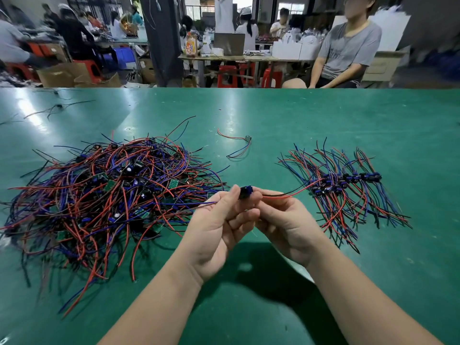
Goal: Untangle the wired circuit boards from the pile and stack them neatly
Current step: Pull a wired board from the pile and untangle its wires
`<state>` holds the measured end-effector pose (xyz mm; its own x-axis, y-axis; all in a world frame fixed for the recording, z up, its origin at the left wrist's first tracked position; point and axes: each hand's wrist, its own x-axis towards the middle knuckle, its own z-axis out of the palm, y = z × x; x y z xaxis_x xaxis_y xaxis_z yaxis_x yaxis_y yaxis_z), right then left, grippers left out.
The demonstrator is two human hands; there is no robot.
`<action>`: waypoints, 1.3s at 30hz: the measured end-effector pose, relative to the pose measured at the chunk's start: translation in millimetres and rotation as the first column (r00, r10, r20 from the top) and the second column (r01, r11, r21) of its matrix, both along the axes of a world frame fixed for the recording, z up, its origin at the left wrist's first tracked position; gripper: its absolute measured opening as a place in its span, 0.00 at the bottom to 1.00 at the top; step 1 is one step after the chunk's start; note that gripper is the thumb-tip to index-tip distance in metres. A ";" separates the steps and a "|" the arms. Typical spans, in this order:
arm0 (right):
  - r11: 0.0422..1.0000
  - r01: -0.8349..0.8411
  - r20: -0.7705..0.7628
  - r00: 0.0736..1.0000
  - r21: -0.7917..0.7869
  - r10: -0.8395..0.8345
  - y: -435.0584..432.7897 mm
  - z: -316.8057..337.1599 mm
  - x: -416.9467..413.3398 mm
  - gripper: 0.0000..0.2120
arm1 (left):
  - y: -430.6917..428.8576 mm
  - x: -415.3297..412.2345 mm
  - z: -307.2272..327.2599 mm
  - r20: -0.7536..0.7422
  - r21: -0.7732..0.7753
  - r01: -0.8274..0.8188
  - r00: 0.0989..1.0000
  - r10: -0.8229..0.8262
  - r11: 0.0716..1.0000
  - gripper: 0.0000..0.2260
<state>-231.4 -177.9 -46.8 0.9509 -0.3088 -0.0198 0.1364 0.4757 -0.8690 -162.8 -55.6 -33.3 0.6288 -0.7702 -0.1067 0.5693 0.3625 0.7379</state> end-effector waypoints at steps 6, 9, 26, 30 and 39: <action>0.964 0.186 -0.047 0.982 0.188 -0.181 3.2 3.4 5.5 0.06 | -1.6 -1.9 -8.0 0.184 0.073 -0.086 0.980 0.072 0.994 0.12; 0.934 0.215 -0.033 0.976 0.284 -0.214 -6.6 6.8 4.1 0.07 | 0.7 -4.6 -13.3 0.326 0.045 0.053 0.943 -0.065 0.998 0.11; 0.947 0.032 -0.323 0.936 -0.319 -0.140 -42.0 10.8 -17.9 0.06 | -0.5 -6.4 -18.1 0.419 0.447 -0.010 0.886 -0.199 0.894 0.04; 0.963 0.053 -0.368 0.917 -0.265 -0.152 -52.7 13.4 -21.8 0.08 | -1.3 -8.9 -18.8 0.485 0.508 -0.003 0.828 -0.282 0.861 0.05; 0.936 0.314 -0.161 0.944 0.160 -0.290 -58.1 13.9 -16.9 0.11 | -7.8 -20.0 -17.4 0.476 0.527 0.077 0.798 -0.369 0.847 0.08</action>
